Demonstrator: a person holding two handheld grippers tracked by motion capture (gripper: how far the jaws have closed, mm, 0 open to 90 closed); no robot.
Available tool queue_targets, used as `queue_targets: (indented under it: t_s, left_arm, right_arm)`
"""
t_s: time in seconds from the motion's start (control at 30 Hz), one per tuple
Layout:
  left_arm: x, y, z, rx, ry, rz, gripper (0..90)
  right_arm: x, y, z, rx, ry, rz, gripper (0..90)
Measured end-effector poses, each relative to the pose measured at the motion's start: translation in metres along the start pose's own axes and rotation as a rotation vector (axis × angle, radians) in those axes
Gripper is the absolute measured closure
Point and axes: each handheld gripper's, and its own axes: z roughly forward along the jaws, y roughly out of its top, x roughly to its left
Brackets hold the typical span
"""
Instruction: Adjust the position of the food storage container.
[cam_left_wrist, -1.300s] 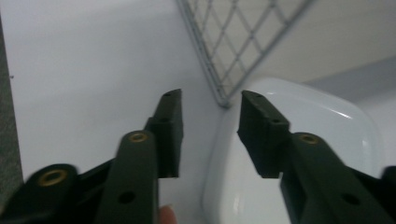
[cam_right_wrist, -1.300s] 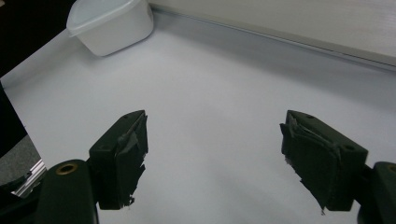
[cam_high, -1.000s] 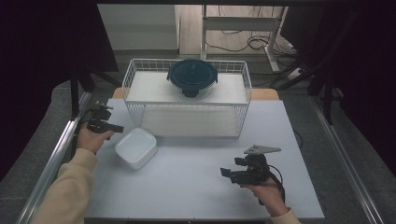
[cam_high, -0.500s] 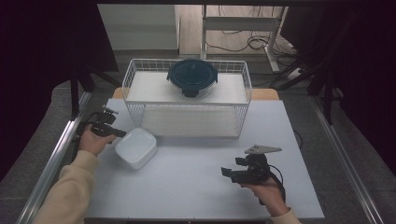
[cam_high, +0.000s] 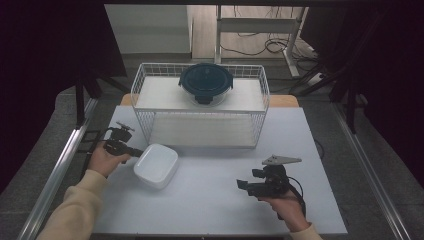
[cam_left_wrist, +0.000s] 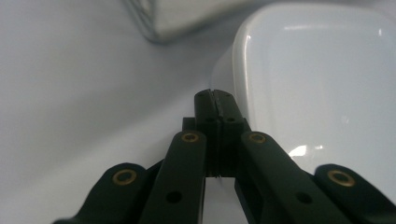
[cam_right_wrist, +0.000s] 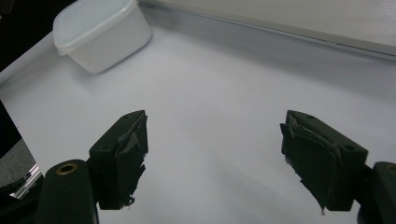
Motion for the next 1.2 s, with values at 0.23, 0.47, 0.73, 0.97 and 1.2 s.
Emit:
queue_targets:
  t_s: [0.23,0.47,0.73,0.97,1.2]
  left_arm:
    - [-0.018,-0.008,0.004,0.0,-0.058,0.023,90.0]
    - [-0.039,-0.019,0.009,0.003,-0.121,0.064,90.0]
    - [-0.05,-0.026,0.01,-0.003,-0.158,0.071,90.0]
    - [-0.058,-0.028,0.015,-0.006,-0.199,0.069,90.0]
    - [-0.076,-0.028,0.023,-0.007,-0.249,0.1,90.0]
  right_arm:
    - [0.001,0.0,0.0,0.003,0.003,-0.008,22.6]
    - [0.002,0.0,-0.001,0.001,0.01,-0.015,22.6]
    - [0.002,0.0,0.0,0.0,0.009,-0.014,22.6]
    - [0.002,0.0,0.0,0.001,0.005,-0.01,22.6]
    - [-0.001,0.0,-0.002,-0.006,0.004,-0.001,22.6]
